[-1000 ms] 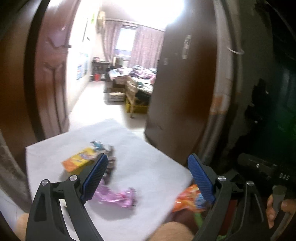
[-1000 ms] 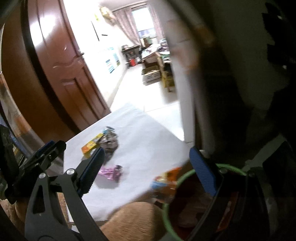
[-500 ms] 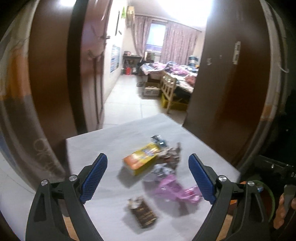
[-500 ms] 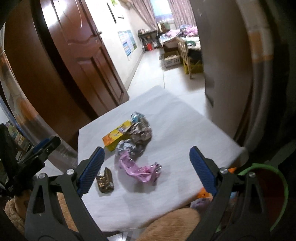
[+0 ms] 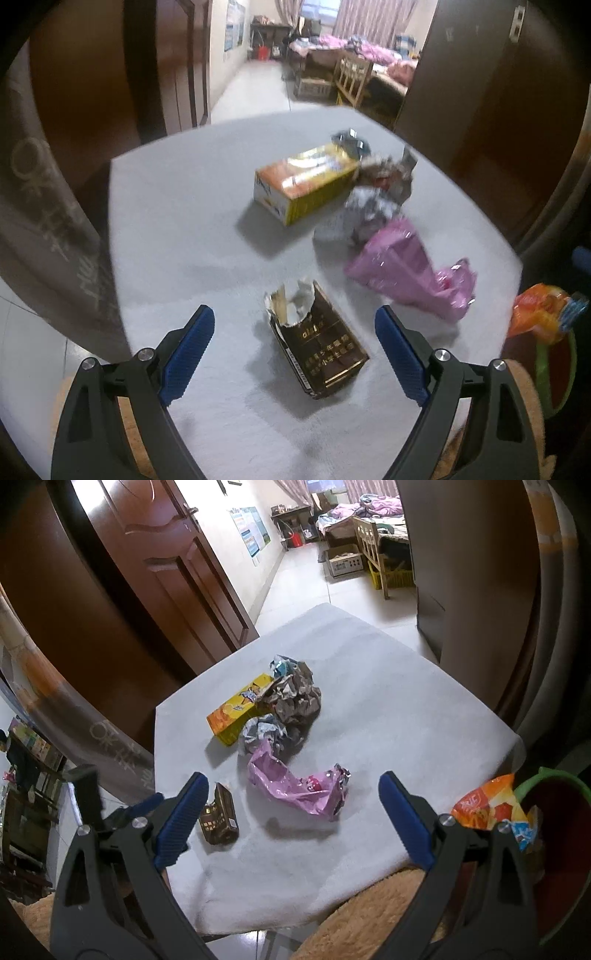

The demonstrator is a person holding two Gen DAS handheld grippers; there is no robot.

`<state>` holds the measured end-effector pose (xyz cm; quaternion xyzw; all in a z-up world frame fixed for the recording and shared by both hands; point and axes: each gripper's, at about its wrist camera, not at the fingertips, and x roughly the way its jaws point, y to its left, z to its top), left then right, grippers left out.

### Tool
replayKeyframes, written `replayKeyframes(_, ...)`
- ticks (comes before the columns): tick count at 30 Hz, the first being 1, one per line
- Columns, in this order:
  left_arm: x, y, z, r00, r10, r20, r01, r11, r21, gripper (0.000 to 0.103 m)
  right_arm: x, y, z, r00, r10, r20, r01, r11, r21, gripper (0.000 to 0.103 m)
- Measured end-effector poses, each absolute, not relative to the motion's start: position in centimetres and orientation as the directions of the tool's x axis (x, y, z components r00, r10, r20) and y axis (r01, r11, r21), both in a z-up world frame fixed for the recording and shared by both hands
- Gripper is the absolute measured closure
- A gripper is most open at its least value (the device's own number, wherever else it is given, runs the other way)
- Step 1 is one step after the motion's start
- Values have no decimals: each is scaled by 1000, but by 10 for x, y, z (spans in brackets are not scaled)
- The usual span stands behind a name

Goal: Collect trash
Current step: 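Grasp the dark brown box with the left tool while the right grasps crumpled paper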

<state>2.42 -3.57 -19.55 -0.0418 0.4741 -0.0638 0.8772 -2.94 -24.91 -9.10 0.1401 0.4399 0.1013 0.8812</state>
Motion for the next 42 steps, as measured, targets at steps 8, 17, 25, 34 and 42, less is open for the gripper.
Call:
replayKeyframes(8,37,-44,-219,496,-146,-856,70,989,-128,20,-27,-244,-100,571,309,-761,-54,939,341,11)
replayKeyframes(17,38,-47,-229,480,-201,-854,116,979,-166,58,-20,-236,-111,543,312,-780,-58,940,335,11)
replayKeyframes(25,39,-11,-210,505,-248,-827,53,965,-257,68,-7,-227,-119,519,315,-795,-73,943,326,11)
replayKeyframes(34,41,5,-171,582,-258,-771,66,960,-272,67,77,-202,-132,512,307,-802,-28,939,341,11)
replayKeyframes(42,36,8,-138,640,-263,-722,111,961,-252,67,154,-175,-182,445,195,-874,34,972,234,11)
